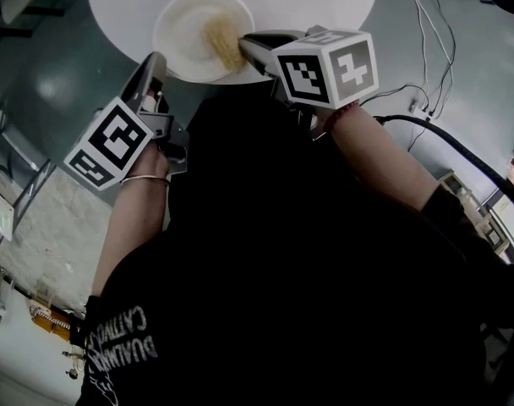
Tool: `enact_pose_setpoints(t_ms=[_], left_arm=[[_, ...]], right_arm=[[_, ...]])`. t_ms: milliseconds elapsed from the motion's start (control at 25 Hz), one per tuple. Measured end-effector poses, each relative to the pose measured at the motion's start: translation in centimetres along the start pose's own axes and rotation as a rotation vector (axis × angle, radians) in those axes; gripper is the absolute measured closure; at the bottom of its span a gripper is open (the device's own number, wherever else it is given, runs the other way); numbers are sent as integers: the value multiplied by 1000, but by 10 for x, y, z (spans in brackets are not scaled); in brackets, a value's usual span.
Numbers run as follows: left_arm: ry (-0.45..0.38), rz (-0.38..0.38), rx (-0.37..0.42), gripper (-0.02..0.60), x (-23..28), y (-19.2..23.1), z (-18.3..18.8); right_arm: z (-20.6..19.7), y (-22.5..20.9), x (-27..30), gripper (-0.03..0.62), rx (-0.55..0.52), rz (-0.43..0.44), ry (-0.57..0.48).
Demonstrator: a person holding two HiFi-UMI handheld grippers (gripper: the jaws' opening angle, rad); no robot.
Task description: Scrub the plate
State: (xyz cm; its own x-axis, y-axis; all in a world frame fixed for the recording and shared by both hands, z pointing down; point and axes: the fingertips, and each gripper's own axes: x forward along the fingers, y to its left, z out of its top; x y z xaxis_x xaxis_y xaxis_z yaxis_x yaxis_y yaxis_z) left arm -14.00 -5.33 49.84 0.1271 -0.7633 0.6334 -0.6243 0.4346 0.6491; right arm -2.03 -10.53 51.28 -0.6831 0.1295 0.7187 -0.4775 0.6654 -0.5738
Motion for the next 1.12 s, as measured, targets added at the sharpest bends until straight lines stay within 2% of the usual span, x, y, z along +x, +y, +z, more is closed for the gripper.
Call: enact_pose_setpoints(t_ms=[480,600,680,800,880,1000,1120], left_arm=[[-14,-8,-23,568,-2,1,-1],[-29,-12,-38,568,-7,3,0],[-36,-13,-49,568,-7,5,2],[-39,-14,-62,568,-4,3,2],[-38,-14,-63,567,-4,1,0],[-45,-8,-68,567,-5,2,-2],[-50,4,-78,568,-7,2,-7]], right_arm=[[18,-21,-17,566,33,-27,-87],[29,-9,-22,568,70,19,-148],[35,7,-17,568,101,95,-160],[33,36,-1,568,155,228,-129],[24,55,9,568,162,280,-94],[5,76,23,568,127,304,-22],[-14,82,29,566,79,278,38]])
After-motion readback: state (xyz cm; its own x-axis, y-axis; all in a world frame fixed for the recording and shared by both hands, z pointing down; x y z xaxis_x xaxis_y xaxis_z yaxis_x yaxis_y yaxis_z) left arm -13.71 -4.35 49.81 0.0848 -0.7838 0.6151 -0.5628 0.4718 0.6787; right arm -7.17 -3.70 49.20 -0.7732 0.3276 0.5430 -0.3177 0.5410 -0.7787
